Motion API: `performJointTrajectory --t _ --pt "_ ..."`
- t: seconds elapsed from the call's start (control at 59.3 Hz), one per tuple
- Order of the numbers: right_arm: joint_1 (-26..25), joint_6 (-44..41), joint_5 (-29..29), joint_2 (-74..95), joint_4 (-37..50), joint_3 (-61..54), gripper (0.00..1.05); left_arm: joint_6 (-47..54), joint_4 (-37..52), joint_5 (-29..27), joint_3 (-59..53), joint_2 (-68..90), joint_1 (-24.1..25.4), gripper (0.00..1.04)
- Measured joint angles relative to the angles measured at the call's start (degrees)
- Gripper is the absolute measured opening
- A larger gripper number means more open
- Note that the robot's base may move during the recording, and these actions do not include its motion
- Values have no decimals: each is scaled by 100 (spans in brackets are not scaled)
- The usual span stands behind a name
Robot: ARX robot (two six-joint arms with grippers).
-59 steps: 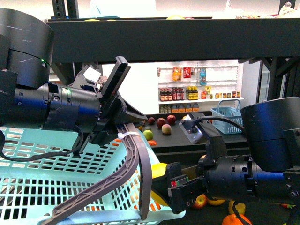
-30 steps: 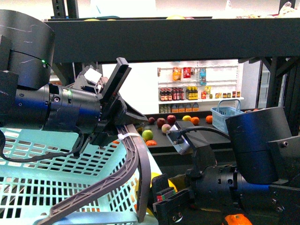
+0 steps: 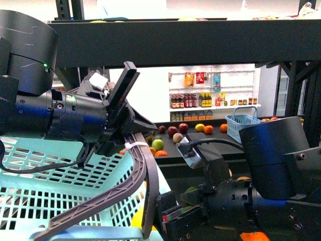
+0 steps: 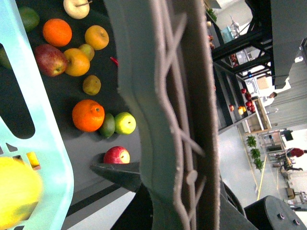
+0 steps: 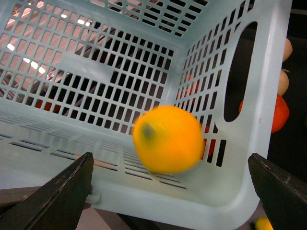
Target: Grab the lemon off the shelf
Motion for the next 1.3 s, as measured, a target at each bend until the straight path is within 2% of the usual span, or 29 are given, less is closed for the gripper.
performJointTrajectory --t 0.59,0.742,1.012,1.147,1.299 --pt "-57 236 -79 -286 -61 -31 97 -9 0 -11 0 2 9 8" --pt "-374 457 -343 -699 -39 -31 97 -11 0 -4 0 2 7 8" --pt "-1390 505 -835 -1054 7 -98 97 -37 0 15 0 2 4 8" --pt "-2065 -546 -1141 -603 -166 -175 97 -37 0 -7 0 2 7 8" --pt "-2363 -1805 -1036 385 -369 -166 97 -37 0 9 0 2 4 8"
